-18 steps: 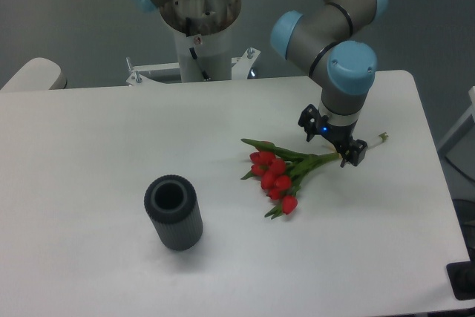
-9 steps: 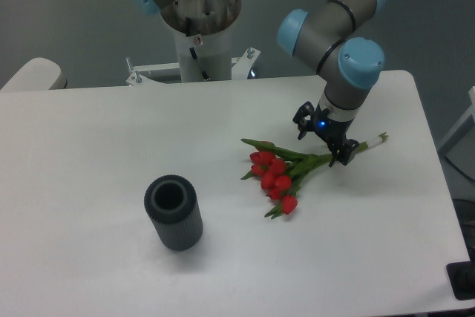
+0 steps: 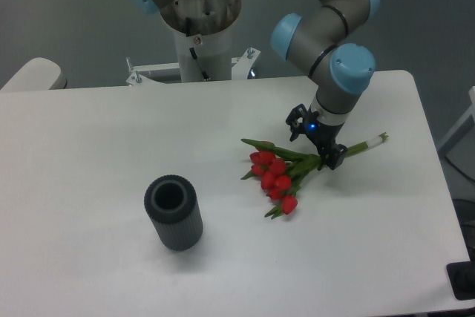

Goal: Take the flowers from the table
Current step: 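Lower the open gripper over the tulip stems below the blooms, then close the gripper around the tulip stems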

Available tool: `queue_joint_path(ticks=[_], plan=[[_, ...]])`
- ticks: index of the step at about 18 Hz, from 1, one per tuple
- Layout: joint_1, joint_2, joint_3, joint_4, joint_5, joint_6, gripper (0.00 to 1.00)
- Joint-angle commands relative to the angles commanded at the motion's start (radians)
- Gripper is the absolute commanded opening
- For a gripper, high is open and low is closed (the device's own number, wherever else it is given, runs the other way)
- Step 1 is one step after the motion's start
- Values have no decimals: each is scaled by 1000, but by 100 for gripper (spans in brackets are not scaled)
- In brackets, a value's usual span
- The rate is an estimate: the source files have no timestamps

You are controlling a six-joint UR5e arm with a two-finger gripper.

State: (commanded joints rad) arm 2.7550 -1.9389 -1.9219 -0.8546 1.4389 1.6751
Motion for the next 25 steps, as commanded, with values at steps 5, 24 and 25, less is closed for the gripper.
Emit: queue_joint_path(ticks=[5, 24, 25], plan=[[-14, -14, -6, 25, 0, -3, 100], [-35, -35, 4, 74, -5, -17, 25], [-37, -35, 6, 74, -5, -17, 25]])
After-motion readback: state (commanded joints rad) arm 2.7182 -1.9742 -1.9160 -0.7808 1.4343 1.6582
